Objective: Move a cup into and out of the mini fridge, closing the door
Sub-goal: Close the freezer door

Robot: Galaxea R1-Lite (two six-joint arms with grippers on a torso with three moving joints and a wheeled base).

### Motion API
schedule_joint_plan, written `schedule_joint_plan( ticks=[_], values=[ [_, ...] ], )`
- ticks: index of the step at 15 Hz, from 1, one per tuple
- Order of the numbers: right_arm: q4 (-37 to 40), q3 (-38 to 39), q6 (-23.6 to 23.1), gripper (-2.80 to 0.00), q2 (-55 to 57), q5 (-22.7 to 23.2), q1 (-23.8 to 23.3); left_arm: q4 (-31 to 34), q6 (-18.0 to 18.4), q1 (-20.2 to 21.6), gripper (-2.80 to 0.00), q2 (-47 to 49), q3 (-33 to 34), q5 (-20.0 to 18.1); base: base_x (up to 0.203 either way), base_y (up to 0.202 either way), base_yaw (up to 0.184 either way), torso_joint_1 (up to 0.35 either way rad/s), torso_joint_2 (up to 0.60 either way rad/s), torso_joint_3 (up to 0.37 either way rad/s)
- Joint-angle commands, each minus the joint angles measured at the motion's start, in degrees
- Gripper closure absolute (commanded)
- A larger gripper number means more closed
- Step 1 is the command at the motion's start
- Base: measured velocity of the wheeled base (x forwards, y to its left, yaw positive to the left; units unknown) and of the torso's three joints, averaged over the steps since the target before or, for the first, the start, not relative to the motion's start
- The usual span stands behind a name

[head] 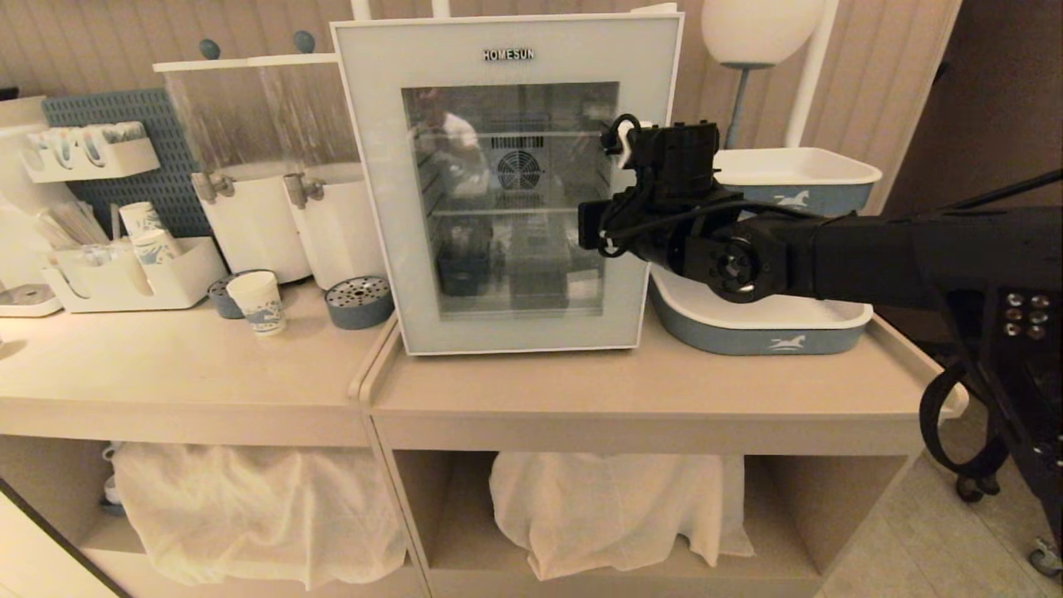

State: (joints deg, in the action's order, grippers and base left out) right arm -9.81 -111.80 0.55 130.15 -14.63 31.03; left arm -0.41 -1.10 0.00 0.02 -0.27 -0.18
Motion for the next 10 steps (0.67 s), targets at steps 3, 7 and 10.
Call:
schedule_joint_plan(
  ticks=[3, 7, 10],
  values=[
    [-1.39, 0.19, -2.47, 0.00, -0.80, -0.50, 0.08, -0.03, -0.05, 0.00, 0.00, -0.11, 0.00, 0.01, 0.000, 0.000, 0.000, 0.000, 0.00, 0.000],
    [-1.23, 8.86, -2.16, 0.00, -6.83, -2.66, 0.69, -0.03, -0.05, 0.00, 0.00, -0.11, 0.00, 0.01, 0.000, 0.000, 0.000, 0.000, 0.00, 0.000],
    [-2.08, 20.86, -1.87, 0.00, -18.13, -3.28, 2.45, -0.03, -0.05, 0.00, 0.00, -0.11, 0.00, 0.01, 0.000, 0.000, 0.000, 0.000, 0.00, 0.000]
  ],
)
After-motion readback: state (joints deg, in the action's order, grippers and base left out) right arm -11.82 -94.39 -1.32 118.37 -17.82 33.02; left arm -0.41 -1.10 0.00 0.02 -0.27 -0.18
